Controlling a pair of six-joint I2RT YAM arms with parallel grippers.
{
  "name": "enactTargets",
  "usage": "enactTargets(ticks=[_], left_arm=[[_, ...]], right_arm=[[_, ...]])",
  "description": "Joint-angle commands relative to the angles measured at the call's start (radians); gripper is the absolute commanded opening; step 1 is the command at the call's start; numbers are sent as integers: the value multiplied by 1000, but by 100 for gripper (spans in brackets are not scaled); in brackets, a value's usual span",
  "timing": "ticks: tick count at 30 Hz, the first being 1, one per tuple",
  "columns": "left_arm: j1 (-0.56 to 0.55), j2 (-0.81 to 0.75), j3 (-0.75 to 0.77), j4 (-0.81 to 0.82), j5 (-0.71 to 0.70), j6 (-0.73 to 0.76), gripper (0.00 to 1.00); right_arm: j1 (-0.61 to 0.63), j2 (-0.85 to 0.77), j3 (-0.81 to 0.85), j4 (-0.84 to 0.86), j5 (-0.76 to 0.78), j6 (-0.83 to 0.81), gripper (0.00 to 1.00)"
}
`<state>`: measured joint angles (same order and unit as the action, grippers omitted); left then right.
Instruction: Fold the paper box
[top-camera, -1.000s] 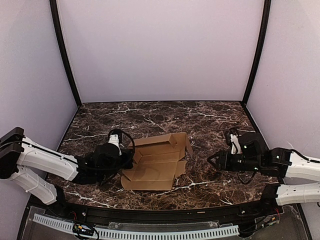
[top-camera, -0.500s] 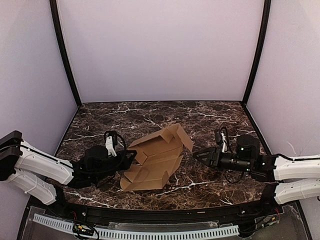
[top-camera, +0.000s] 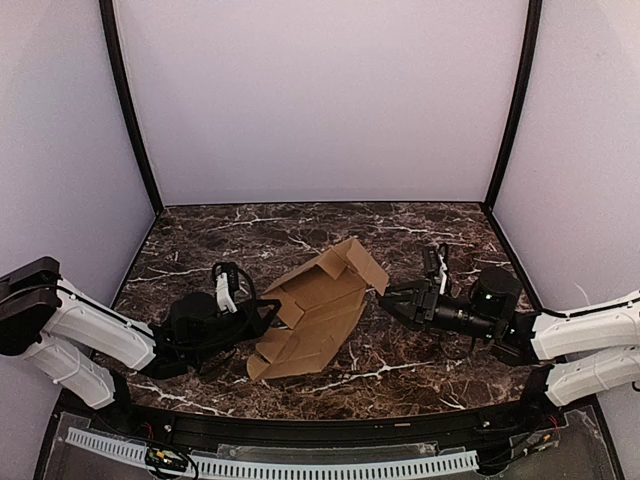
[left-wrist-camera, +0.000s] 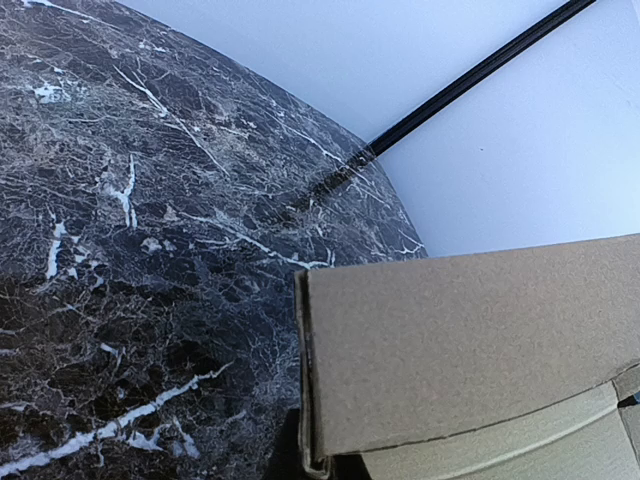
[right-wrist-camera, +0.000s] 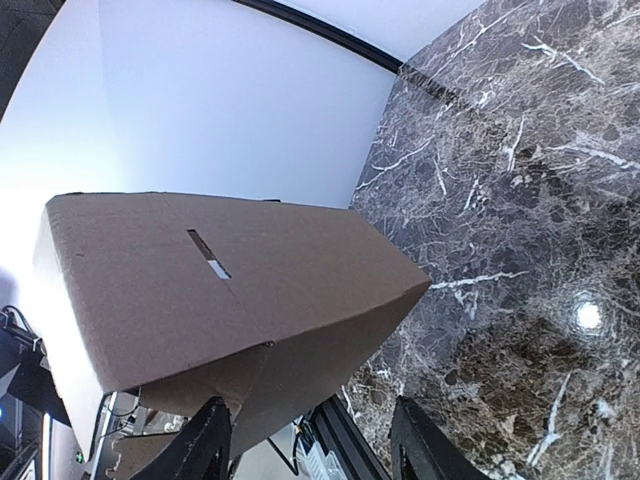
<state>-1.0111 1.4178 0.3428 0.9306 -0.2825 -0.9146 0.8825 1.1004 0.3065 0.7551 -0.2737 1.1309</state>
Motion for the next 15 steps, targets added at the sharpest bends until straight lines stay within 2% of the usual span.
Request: enactTargets(ticks=[1,15], left_arm=[[9,17,-13,75,24,-21,1],[11,31,-3,83,41,-5,1]], right_arm=[[4,52,40,133,-32,23,54],[28,172,127,179,-45,38,50]])
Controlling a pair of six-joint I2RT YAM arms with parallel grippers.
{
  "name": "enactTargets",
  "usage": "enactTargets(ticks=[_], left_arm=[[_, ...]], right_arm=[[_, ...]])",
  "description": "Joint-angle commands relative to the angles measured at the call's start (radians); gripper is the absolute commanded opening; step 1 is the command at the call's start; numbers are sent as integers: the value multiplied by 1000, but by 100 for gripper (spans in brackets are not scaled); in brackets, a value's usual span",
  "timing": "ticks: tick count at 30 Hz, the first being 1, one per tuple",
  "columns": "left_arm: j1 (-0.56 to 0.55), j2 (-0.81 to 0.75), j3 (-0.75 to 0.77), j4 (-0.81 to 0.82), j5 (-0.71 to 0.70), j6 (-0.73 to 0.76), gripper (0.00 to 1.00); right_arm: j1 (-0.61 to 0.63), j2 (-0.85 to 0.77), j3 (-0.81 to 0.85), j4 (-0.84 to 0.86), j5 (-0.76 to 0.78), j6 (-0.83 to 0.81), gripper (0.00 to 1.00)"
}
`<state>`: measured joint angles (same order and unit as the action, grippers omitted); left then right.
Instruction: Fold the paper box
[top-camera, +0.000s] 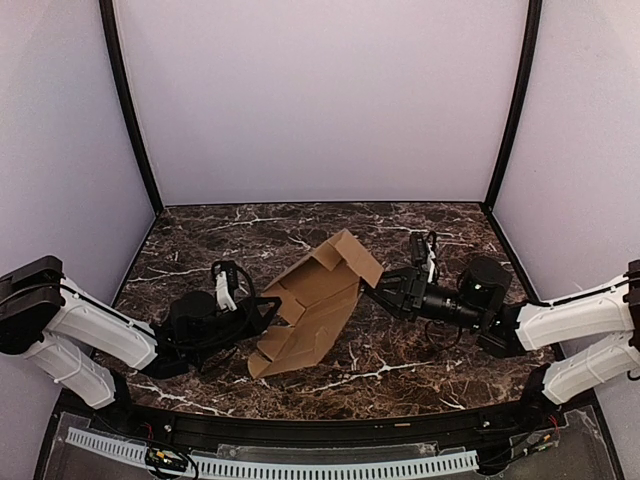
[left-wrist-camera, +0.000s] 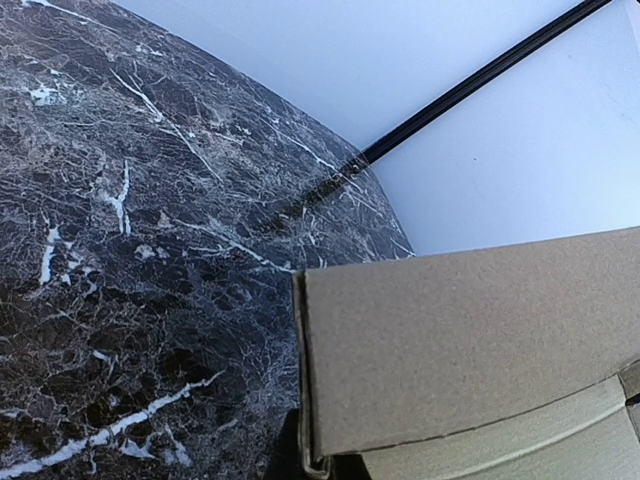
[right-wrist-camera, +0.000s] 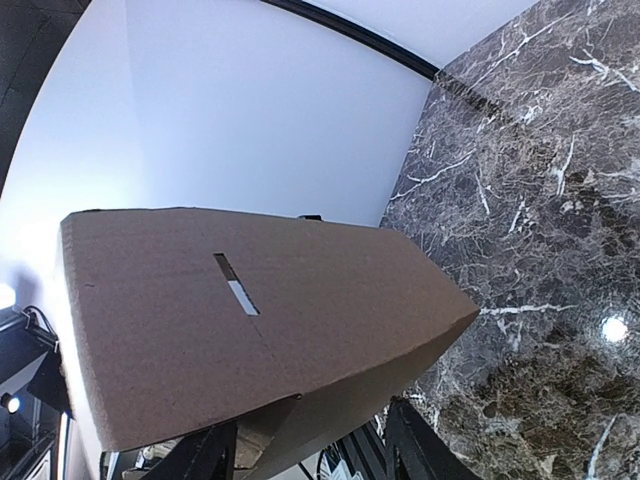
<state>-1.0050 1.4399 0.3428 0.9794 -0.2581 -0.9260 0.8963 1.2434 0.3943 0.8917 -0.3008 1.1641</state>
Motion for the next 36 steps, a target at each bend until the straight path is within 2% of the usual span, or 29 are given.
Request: enactTargets(ticks=[1,6,11,20,25,27,31,32,36], left_arm=[[5,9,-1,34,18,9,1],[5,11,10,28,21,23,1],[5,11,13,31,23,31,1],[5,-8,45,-12,35,96,1],[5,-10,60,-42,40,139,1],[4,-5,65,-50,43,148,1],[5,-7,67,-65,38,165,1],[5,-10,69,-80,30,169,1],[3,-44,70,-137,2,195,1]], right_arm=[[17,38,41,47,-17,7,49],[31,81,46,90,-21,29,49],[36,97,44,92,-12,34,43],[38,94,36,83,-8,40,14],[38,87,34,75,-4,36,1],[38,85,35,72,-5,35,5],[38,56,29,26,3,18,30],[38,33,26,-1,9,6,34],[30,-76,1,-171,36,-65,40]])
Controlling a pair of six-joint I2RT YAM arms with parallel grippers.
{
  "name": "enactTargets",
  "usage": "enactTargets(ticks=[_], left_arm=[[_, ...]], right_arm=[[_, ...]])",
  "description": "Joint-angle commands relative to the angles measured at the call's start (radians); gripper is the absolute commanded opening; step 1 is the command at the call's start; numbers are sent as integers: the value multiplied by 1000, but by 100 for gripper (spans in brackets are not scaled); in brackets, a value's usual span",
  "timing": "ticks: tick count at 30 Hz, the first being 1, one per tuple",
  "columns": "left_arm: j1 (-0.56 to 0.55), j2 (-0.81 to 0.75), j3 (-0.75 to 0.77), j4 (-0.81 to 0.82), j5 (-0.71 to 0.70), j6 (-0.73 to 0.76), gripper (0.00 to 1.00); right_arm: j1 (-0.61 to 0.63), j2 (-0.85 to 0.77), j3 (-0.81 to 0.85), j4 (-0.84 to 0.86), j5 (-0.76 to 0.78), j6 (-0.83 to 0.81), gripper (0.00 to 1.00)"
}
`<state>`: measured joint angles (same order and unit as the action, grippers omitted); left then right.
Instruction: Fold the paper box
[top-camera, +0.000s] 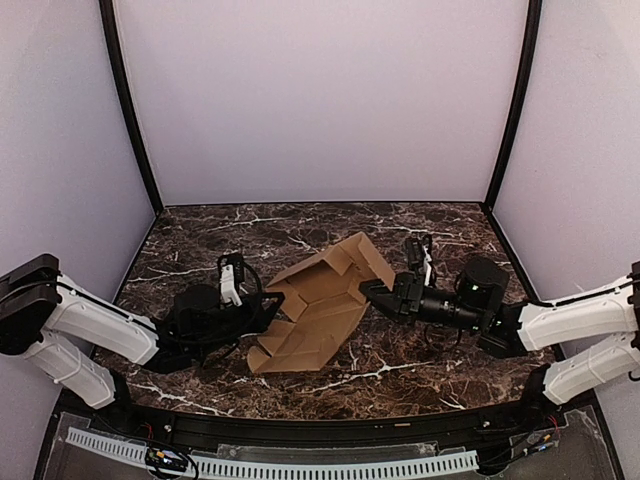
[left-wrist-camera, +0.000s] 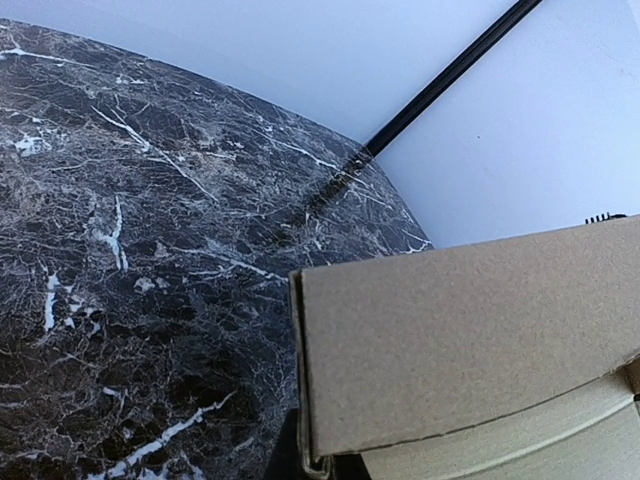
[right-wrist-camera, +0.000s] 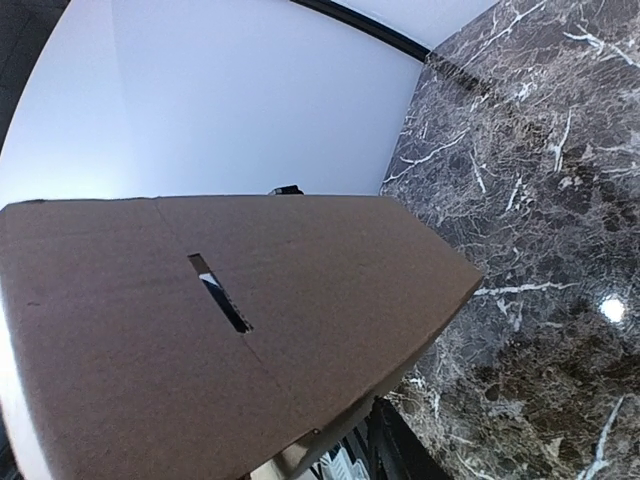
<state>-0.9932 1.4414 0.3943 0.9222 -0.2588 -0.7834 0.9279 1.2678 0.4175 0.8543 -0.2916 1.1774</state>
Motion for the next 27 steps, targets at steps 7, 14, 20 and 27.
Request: enactTargets(ticks=[7,14,20,27], left_arm=[[-8,-134,25,-204,-39,104,1],[-8,-160,55,-295,-18,177,1],[-7,-156,100,-367,29,233,1],[-8,-161,138,-398,139,301,1]], right_arm=[[-9,-389,-36,-570,141,-315,46],[-14,-593,25,-846,166,-567,46],[-14,-608,152,-983,157,-787,50],[-14,-529,276,-1005,-20,-938,53]])
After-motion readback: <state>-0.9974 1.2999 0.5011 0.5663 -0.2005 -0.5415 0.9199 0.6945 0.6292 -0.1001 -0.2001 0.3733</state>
